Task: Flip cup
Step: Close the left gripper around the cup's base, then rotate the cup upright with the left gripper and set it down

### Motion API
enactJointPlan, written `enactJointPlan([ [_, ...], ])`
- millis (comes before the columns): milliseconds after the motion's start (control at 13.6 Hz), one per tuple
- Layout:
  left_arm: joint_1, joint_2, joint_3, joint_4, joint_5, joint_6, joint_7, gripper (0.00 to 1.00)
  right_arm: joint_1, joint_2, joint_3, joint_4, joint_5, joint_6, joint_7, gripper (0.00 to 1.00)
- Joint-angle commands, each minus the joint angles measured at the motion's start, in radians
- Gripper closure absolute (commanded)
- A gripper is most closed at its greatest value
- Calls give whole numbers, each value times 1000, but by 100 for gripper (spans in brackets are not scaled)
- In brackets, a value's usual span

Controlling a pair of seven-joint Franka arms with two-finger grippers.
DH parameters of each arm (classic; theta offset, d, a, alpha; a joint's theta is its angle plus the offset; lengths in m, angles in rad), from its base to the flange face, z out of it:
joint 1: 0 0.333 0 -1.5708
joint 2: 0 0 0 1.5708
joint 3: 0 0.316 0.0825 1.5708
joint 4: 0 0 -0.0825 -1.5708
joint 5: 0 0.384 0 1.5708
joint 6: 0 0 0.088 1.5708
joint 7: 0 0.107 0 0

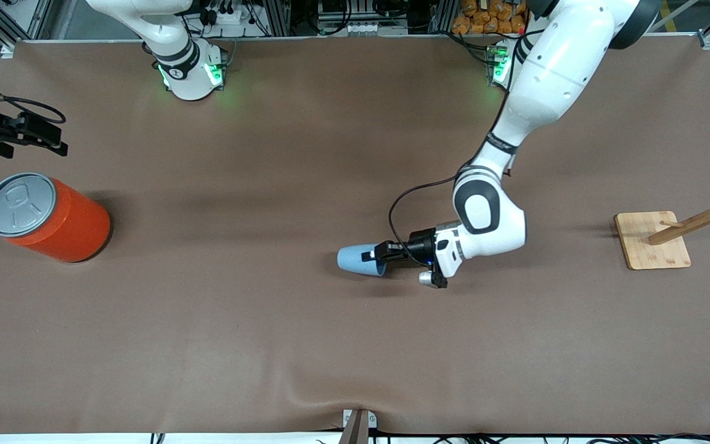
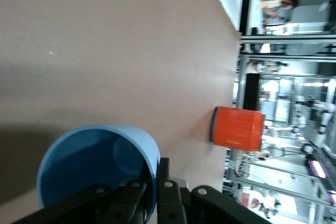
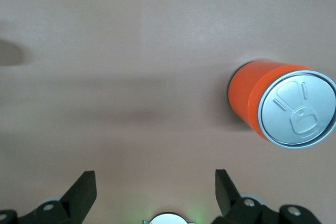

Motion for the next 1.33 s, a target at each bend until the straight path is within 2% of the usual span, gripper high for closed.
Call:
enactJointPlan([
  [0, -3, -122, 18, -33, 261, 54, -304, 100, 22, -3, -3, 4, -8, -3, 6, 0],
  [294, 40, -241, 35, -93, 711, 60, -644, 100, 22, -1, -3, 4, -8, -2, 6, 0],
  [663, 176, -283, 36, -148, 1309, -5, -825, 100, 33, 5, -4, 0, -10, -5, 6, 0],
  [736, 201, -289, 35, -168, 1397, -6, -837, 100, 40, 5, -4, 1, -10, 1, 6, 0],
  [810, 207, -289, 36, -182, 1446, -6, -845, 100, 43, 5, -4, 3, -14, 2, 6, 0],
  [1031, 239, -288, 38, -214, 1462, -4, -866, 100, 37, 10, -3, 3, -17, 3, 6, 0],
  [1252, 255, -286, 58, -289, 1540, 115, -889, 100, 39, 20, -4, 3, -19, 3, 6, 0],
])
